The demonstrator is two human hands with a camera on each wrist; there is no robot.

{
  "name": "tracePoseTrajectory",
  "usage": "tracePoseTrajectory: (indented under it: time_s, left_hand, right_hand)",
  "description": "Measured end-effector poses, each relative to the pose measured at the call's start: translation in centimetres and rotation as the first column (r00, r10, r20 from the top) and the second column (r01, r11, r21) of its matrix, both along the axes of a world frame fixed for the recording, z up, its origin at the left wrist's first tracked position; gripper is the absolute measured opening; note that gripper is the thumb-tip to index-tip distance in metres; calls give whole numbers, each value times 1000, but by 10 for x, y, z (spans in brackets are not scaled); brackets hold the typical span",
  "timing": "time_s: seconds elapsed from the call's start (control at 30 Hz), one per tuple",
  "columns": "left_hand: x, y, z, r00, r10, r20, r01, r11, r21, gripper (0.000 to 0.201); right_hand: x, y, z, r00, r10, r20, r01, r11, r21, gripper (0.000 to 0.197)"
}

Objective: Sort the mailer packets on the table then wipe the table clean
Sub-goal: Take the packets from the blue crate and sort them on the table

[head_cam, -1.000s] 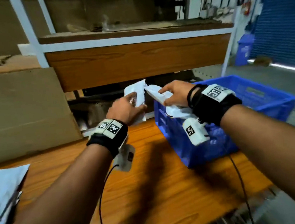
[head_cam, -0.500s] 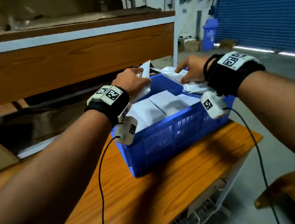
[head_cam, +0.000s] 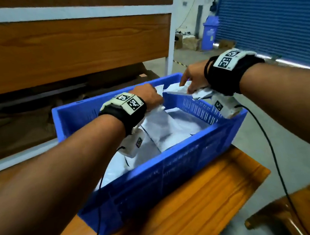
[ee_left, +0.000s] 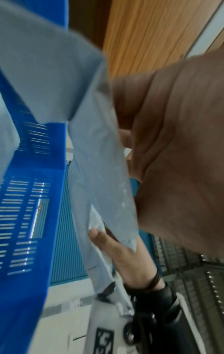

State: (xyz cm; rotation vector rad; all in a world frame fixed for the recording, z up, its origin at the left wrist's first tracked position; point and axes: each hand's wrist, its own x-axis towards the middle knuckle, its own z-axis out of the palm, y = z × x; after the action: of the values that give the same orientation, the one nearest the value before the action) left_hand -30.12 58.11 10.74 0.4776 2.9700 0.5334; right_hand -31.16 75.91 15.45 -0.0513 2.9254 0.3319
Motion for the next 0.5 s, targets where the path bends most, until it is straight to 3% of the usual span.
tracePoseTrajectory:
  time_s: [0.23,0.5]
  left_hand:
    - [-12,13,-30,996,47,80,-38,993,-112,33]
    - [-13,16,-52,981,78,175,-40,977,-212,51]
  right_hand:
    - [-45,-5,-45,987,92,130,-103,991,87,44]
    - [-52,2,-104,947,179,267,-216,970,115,43]
